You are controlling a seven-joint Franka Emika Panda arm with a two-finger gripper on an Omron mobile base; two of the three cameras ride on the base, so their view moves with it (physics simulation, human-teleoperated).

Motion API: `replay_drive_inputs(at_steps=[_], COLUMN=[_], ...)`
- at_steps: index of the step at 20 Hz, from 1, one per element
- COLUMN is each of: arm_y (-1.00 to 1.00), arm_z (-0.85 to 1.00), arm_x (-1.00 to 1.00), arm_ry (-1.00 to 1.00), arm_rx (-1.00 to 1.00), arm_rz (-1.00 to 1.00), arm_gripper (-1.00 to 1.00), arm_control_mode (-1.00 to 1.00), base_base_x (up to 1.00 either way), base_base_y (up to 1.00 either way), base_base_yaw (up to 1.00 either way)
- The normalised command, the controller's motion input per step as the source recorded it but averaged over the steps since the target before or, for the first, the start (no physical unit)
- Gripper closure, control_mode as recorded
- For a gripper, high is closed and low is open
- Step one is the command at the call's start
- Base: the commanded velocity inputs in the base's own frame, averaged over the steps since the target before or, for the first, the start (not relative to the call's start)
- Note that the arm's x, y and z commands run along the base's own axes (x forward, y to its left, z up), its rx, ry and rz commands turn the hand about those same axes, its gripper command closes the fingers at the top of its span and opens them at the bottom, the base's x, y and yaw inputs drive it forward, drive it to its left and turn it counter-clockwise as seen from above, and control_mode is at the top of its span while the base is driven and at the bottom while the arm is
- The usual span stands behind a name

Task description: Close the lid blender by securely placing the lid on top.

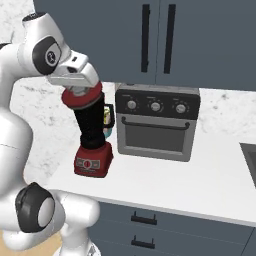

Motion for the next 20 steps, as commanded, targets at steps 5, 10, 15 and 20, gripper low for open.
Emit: replay_drive_inputs(at_steps=[5, 10, 15, 20], arm_y=[0.18, 0.04, 0.0, 0.02], arm_z=[-0.23, -0.11, 0.0, 0.01], arm_x=[0.04, 0.32, 0.36, 0.41], arm_ry=[0.0, 0.0, 0.0, 0.0], arm_rx=[0.11, 0.09, 0.01, 0.0], arm_rz=[0.01, 0.0, 0.0, 0.0], arm_gripper=[1.0, 1.0, 1.0, 1.0], arm_control_mode=[-1.0, -1.0, -1.0, -1.0], base_base_x=[0.0, 0.0, 0.0, 0.0], base_base_y=[0.0, 0.0, 0.0, 0.0], base_base_yaw=[0.0, 0.0, 0.0, 0.0])
